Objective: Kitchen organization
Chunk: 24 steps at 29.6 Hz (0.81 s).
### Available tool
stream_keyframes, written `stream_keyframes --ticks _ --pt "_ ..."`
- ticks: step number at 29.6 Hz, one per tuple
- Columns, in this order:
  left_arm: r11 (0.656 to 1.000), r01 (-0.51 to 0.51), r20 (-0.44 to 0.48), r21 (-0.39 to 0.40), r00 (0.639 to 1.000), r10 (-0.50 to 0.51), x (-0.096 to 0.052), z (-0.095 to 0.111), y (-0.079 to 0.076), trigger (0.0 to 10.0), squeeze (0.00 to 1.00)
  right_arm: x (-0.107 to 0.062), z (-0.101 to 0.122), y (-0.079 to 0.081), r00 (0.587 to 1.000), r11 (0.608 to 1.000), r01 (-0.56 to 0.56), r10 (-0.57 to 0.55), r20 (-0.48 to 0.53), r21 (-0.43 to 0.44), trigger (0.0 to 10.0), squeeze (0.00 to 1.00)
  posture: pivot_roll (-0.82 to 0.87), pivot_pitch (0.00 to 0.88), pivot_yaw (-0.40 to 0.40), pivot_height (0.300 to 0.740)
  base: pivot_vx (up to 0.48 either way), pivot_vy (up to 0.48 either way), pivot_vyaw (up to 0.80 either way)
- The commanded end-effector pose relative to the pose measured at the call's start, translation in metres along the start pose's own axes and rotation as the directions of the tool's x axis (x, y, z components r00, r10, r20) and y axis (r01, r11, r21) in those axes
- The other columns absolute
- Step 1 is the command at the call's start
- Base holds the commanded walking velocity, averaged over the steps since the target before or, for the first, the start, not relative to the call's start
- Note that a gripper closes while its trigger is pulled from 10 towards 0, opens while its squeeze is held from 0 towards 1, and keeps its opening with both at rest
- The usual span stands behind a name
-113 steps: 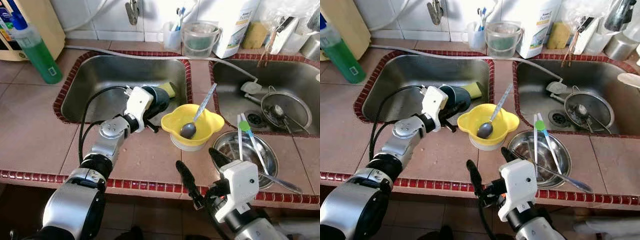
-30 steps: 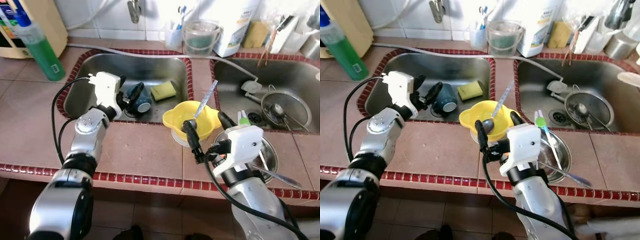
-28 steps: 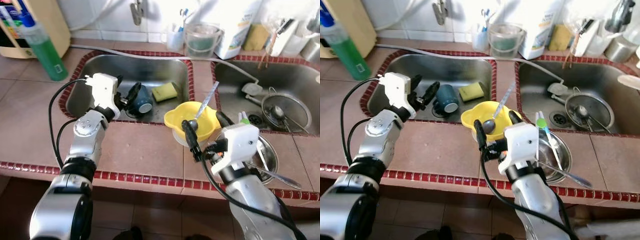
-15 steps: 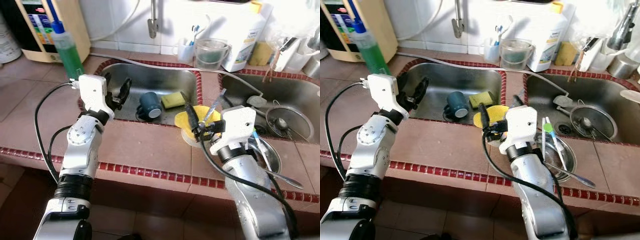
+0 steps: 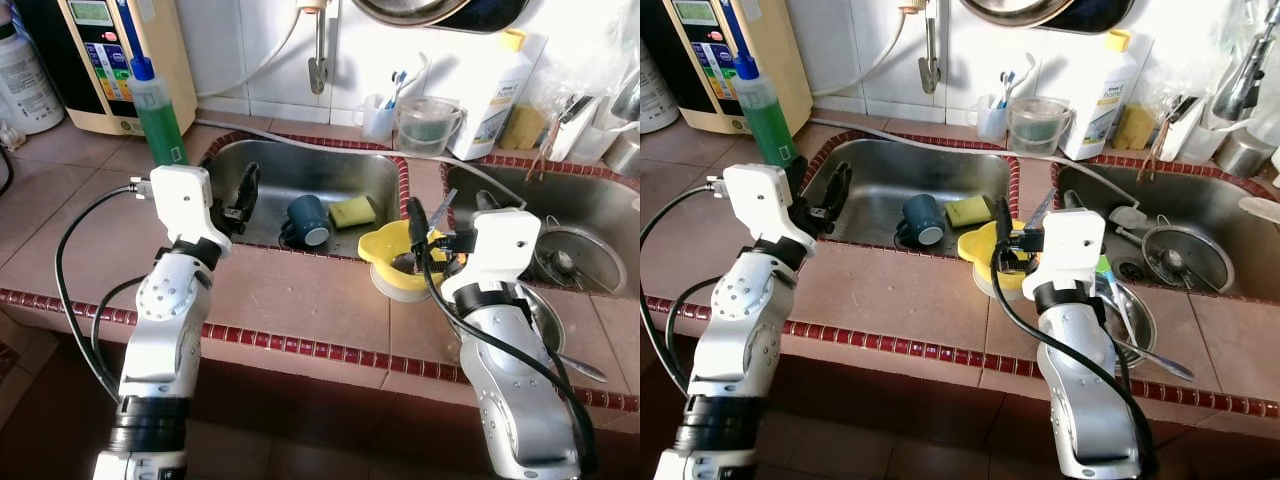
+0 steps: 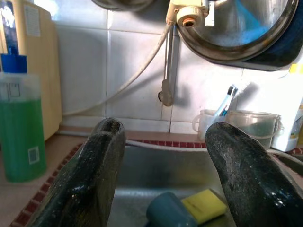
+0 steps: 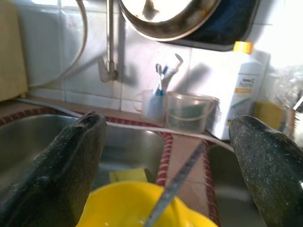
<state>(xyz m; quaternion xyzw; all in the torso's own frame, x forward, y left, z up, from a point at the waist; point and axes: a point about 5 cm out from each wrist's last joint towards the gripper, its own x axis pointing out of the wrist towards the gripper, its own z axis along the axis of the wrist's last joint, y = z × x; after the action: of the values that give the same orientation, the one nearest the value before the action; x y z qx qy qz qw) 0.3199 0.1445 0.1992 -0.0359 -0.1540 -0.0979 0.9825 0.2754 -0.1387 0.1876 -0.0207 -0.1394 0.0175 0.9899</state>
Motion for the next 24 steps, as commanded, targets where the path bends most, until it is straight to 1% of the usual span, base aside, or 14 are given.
stream_keyframes --ticks 1,4,5,9,13,15,17,19,20,22,23,24 --pt "1.0 -0.008 -0.023 -0.007 1.0 0.008 -0.005 0.0 -0.002 10.0 0.0 -0.002 -0.001 -0.006 0.999 0.999 0.034 -0.034 0.005 -0.015 10.0 0.0 -0.13 0.016 0.005 0.74 0.0 0.0 0.0" --pt "1.0 -0.01 -0.027 0.003 1.0 0.01 -0.007 -0.001 -0.003 10.0 0.0 -0.002 -0.002 -0.008 0.999 0.999 0.051 -0.051 0.002 -0.02 10.0 0.0 -0.14 0.014 0.007 0.74 0.0 0.0 0.0" --pt "1.0 0.005 -0.048 0.007 0.999 -0.005 -0.011 -0.003 -0.006 10.0 0.0 -0.002 -0.004 -0.013 0.996 0.996 0.084 -0.084 -0.006 -0.026 10.0 0.0 -0.14 0.018 0.013 0.74 0.0 0.0 0.0" --pt "1.0 0.024 -0.074 0.019 0.997 -0.023 -0.013 -0.007 -0.01 10.0 0.0 -0.002 -0.007 -0.017 0.993 0.992 0.119 -0.12 -0.017 -0.034 10.0 0.0 -0.14 0.022 0.015 0.74 0.0 0.0 0.0" --pt "0.997 0.074 -0.087 0.029 0.994 -0.071 -0.014 -0.006 -0.021 10.0 0.0 -0.002 -0.01 -0.025 0.982 0.983 0.182 -0.183 -0.042 -0.022 10.0 0.0 -0.15 0.026 0.02 0.74 0.0 0.0 0.0" --pt "0.996 0.08 -0.089 0.025 0.993 -0.078 -0.015 -0.007 -0.023 10.0 0.0 -0.002 -0.012 -0.027 0.978 0.98 0.199 -0.2 -0.052 -0.021 10.0 0.0 -0.15 0.028 0.021 0.74 0.0 0.0 0.0" --pt "0.996 0.086 -0.09 0.014 0.992 -0.084 -0.017 -0.011 -0.026 10.0 0.0 -0.004 -0.017 -0.026 0.976 0.978 0.207 -0.208 -0.059 -0.024 10.0 0.0 -0.15 0.03 0.022 0.74 0.0 0.0 0.0" --pt "0.997 0.074 -0.093 0.016 0.993 -0.073 -0.018 -0.015 -0.026 10.0 0.0 -0.005 -0.021 -0.021 0.982 0.983 0.181 -0.183 -0.055 -0.036 10.0 0.0 -0.15 0.026 0.025 0.74 0.0 0.0 0.0" --pt "0.997 0.074 -0.093 0.016 0.993 -0.073 -0.018 -0.015 -0.026 10.0 0.0 -0.005 -0.021 -0.021 0.982 0.983 0.181 -0.183 -0.055 -0.036 10.0 0.0 -0.15 0.026 0.025 0.74 0.0 0.0 0.0" --pt "0.998 0.064 -0.096 -0.013 0.993 -0.065 -0.02 -0.019 -0.026 10.0 0.0 -0.007 -0.025 -0.018 0.984 0.985 0.166 -0.168 -0.059 -0.045 10.0 0.0 -0.15 0.022 0.022 0.74 0.0 0.0 0.0" --pt "0.998 0.058 -0.098 -0.014 0.993 -0.059 -0.021 -0.021 -0.025 10.0 0.0 -0.008 -0.027 -0.016 0.986 0.987 0.154 -0.157 -0.062 -0.049 10.0 0.0 -0.15 0.022 0.022 0.74 0.0 0.0 0.0" --pt "0.999 0.044 -0.106 -0.023 0.993 -0.047 -0.024 -0.026 -0.024 10.0 0.0 -0.01 -0.03 -0.013 0.987 0.989 0.143 -0.145 -0.073 -0.038 10.0 0.0 -0.14 0.016 0.018 0.74 0.0 0.0 0.0"
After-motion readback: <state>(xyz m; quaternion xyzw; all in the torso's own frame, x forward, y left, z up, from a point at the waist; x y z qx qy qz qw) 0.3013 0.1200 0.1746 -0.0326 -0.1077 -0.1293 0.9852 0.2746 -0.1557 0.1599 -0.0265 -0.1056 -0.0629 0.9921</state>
